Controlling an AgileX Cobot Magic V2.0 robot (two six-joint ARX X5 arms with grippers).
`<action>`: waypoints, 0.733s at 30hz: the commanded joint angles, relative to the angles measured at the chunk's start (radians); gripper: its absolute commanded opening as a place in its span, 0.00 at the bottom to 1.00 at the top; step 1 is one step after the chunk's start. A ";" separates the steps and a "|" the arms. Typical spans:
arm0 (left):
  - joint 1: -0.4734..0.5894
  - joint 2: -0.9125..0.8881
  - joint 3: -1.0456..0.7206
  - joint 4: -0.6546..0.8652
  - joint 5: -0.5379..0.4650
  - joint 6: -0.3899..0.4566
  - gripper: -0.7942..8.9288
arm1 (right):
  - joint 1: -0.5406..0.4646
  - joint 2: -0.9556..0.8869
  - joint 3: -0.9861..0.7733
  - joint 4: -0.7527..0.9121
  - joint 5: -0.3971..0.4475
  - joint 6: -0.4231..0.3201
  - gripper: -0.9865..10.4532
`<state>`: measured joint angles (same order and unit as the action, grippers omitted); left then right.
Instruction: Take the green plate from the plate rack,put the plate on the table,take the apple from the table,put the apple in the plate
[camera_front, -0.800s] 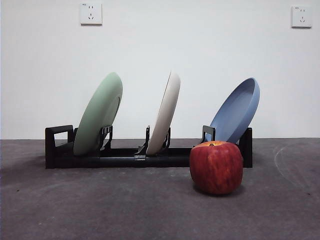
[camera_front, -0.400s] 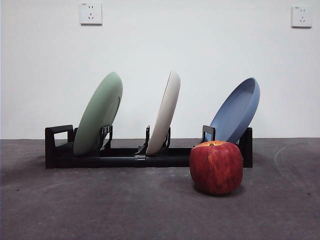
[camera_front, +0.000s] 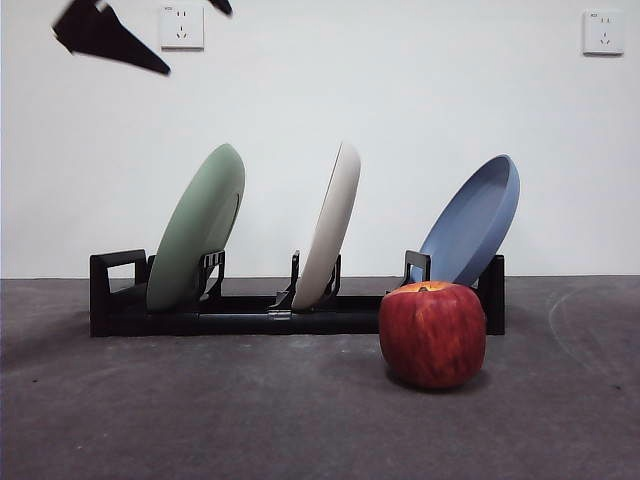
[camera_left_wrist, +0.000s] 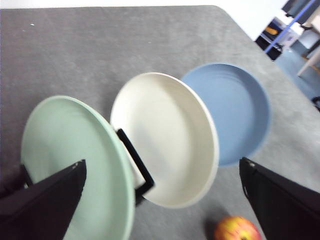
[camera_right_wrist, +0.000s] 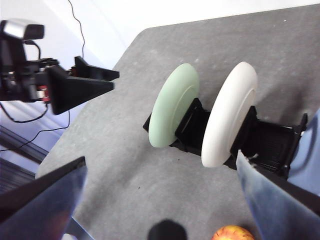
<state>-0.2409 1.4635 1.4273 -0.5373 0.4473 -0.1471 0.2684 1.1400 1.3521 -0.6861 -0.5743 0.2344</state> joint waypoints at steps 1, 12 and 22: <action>-0.005 0.048 0.002 0.047 -0.011 -0.015 0.66 | 0.002 0.003 0.002 0.005 0.006 -0.011 0.53; -0.043 0.198 0.002 0.110 -0.091 -0.032 0.66 | 0.002 0.003 0.002 0.004 0.006 -0.011 0.53; -0.080 0.259 0.002 0.113 -0.188 -0.032 0.64 | 0.002 0.003 0.002 0.002 0.007 -0.011 0.53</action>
<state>-0.3168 1.7111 1.4273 -0.4313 0.2653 -0.1768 0.2684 1.1404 1.3521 -0.6876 -0.5716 0.2348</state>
